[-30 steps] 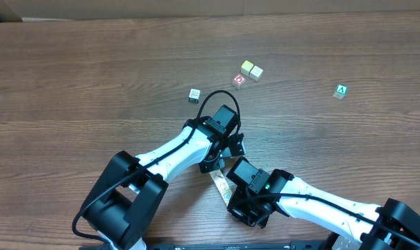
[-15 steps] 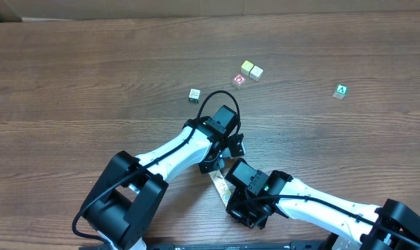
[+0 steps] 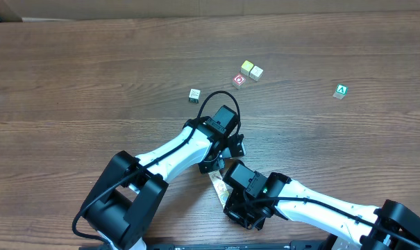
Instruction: Flip 5 blocks
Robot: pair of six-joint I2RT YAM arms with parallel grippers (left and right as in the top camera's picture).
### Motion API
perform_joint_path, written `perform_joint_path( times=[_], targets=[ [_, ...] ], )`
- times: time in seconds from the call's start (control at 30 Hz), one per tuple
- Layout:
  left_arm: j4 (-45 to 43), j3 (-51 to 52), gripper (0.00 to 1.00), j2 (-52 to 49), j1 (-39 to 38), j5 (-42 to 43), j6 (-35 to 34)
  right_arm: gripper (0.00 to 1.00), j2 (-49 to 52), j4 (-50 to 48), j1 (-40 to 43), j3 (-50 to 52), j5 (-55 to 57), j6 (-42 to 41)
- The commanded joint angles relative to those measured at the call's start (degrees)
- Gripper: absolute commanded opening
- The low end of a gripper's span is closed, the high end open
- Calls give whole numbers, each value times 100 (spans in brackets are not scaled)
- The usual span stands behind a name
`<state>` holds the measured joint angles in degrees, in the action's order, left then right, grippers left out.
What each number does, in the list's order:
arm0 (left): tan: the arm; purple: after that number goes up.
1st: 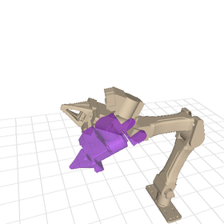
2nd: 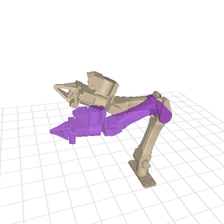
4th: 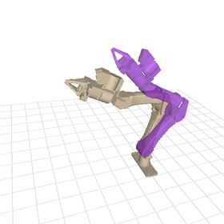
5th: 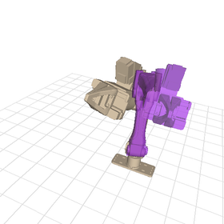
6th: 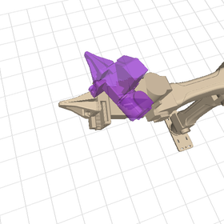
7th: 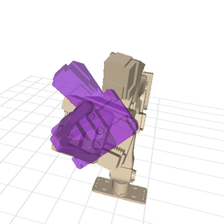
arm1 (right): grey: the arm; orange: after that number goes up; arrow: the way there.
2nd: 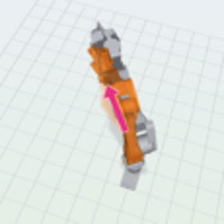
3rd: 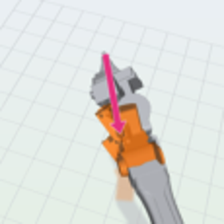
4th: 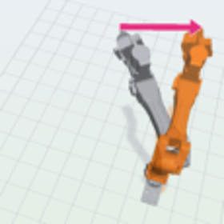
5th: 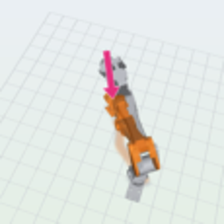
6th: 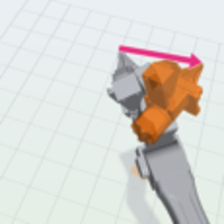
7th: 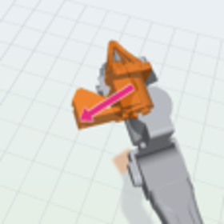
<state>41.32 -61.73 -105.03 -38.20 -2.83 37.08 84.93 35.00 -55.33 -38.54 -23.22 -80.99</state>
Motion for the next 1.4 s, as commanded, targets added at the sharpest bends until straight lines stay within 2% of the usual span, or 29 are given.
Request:
perform_joint_path(
  times=[0.0, 0.83, 1.13, 1.37],
  targets=[
    [39, 63, 4, -72, -9, 98, 313, 4, 13, -55, -24, 2, 59, -52],
    [39, 63, 4, -72, -7, 131, 817, 4, 13, -177, -179, 2, 173, -26],
    [-26, 63, 4, -72, -9, 138, 785, 4, 13, -243, -199, 2, 219, -70],
    [-133, 63, 4, -72, -9, 138, 446, 4, 13, -240, -199, 2, 258, -68]
  ],
)
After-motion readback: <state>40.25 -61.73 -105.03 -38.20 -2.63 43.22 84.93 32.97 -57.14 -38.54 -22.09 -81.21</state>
